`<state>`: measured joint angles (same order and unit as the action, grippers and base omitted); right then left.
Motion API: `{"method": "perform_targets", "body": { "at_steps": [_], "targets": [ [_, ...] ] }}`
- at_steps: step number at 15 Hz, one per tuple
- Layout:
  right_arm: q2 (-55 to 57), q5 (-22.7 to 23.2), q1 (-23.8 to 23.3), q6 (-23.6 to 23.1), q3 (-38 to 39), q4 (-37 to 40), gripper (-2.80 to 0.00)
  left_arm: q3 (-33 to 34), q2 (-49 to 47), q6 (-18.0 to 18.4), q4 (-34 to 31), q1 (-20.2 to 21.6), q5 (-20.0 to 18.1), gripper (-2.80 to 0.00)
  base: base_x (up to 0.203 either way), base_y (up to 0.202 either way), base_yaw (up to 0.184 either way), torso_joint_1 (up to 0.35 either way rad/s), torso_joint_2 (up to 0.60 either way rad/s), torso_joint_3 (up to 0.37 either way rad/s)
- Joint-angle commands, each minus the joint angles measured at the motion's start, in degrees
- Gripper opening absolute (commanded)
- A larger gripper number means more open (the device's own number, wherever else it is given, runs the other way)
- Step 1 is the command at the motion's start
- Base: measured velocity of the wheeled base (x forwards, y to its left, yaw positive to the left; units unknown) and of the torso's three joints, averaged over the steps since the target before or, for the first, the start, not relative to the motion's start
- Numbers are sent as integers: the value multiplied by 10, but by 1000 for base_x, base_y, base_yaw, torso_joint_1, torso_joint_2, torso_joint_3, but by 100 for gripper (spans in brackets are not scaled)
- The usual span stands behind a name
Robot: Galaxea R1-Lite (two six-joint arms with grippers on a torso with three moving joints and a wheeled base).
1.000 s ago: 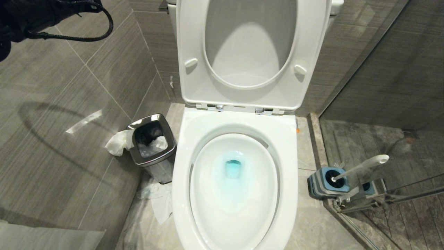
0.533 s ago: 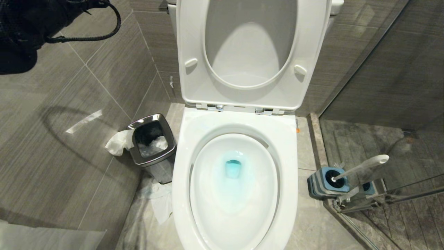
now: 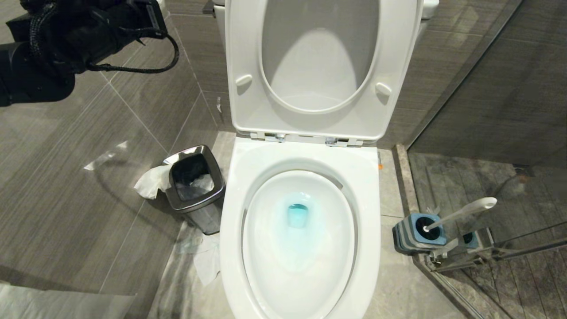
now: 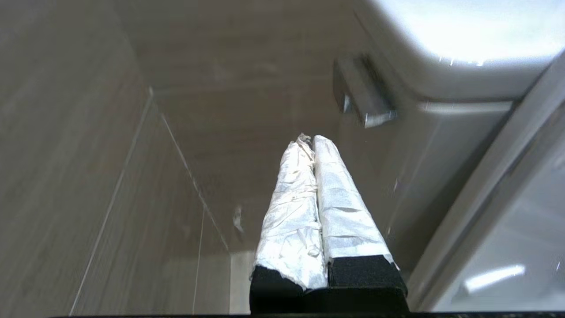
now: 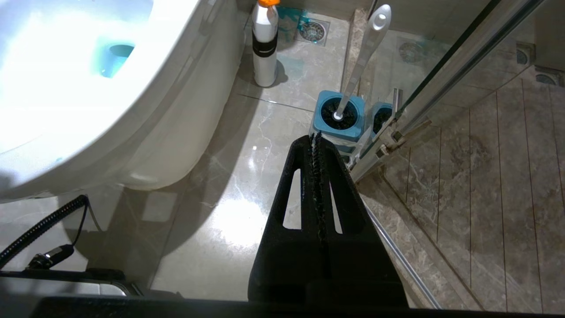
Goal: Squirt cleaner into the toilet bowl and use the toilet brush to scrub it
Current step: Flush the toilet
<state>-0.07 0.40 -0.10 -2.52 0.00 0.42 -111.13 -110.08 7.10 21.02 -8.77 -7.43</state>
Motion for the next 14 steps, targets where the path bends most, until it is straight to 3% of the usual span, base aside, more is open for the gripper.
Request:
{"method": "perform_targets", "body": {
  "at_steps": [1, 3, 10, 14],
  "targets": [
    [0, 0, 0, 0, 1, 0, -280, -2, 9, 16, -45, -10, 2, -280, 0, 0, 0, 0, 0, 0],
    [0, 0, 0, 0, 1, 0, -280, -4, 20, 18, -79, -12, 26, -280, 0, 0, 0, 0, 0, 0],
    [0, 0, 0, 0, 1, 0, -280, -7, 26, 20, -78, -13, 35, -280, 0, 0, 0, 0, 0, 0],
    [0, 0, 0, 0, 1, 0, -280, -7, 16, 22, -33, -49, 34, -280, 0, 0, 0, 0, 0, 0]
  ]
}}
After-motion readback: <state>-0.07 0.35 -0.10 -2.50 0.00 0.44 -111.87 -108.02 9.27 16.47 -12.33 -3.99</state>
